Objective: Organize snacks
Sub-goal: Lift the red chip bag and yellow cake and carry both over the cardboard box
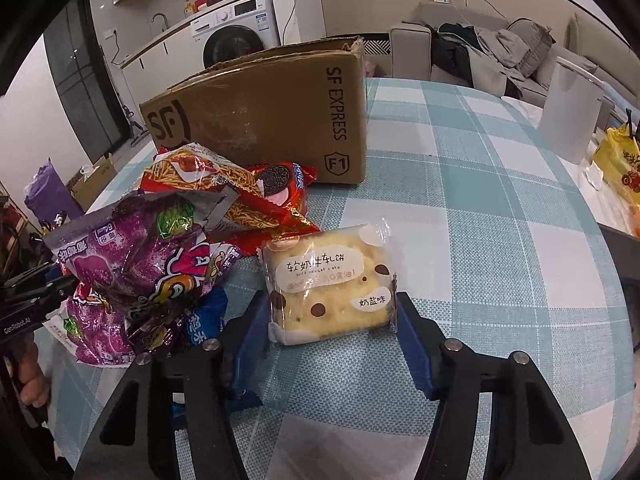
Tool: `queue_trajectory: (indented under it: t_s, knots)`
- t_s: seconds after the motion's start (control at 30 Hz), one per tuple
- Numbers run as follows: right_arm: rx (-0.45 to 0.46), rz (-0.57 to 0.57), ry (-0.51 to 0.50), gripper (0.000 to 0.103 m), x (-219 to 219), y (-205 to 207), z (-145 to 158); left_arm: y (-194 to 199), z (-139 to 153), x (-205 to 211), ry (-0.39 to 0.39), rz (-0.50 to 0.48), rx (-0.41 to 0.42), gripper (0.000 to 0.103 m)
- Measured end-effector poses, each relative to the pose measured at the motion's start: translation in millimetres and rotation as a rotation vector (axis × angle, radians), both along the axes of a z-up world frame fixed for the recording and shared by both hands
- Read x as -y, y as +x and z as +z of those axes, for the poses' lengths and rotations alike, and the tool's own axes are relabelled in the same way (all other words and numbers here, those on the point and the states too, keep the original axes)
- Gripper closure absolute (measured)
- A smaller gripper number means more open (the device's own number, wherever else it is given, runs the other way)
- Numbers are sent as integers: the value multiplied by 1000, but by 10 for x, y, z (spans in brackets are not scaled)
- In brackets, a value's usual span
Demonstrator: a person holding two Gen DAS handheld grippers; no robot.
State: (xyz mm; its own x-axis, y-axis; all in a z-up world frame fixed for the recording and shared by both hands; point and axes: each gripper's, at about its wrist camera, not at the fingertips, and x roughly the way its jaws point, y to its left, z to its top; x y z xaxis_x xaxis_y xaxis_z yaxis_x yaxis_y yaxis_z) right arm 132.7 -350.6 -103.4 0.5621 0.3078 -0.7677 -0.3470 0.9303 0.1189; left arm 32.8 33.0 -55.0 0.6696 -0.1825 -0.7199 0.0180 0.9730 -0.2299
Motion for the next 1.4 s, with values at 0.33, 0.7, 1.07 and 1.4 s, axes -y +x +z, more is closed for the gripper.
queue_trajectory:
  t_s: [0.33,0.7,1.07,1.4]
  knots:
    - [23,-36,50,41,184,-79,56,-84,46,-64,-17,13,22,69]
    - [42,-26,68,41,183,-143,107,-199,106,-139,-25,31,54,74]
    - [66,-24,95,41,197,-208,200,-309,162,-220,-34,49,85,79]
    - [64,-8,96,41,172,-226,223,-254,50,-178,23,66,13,61]
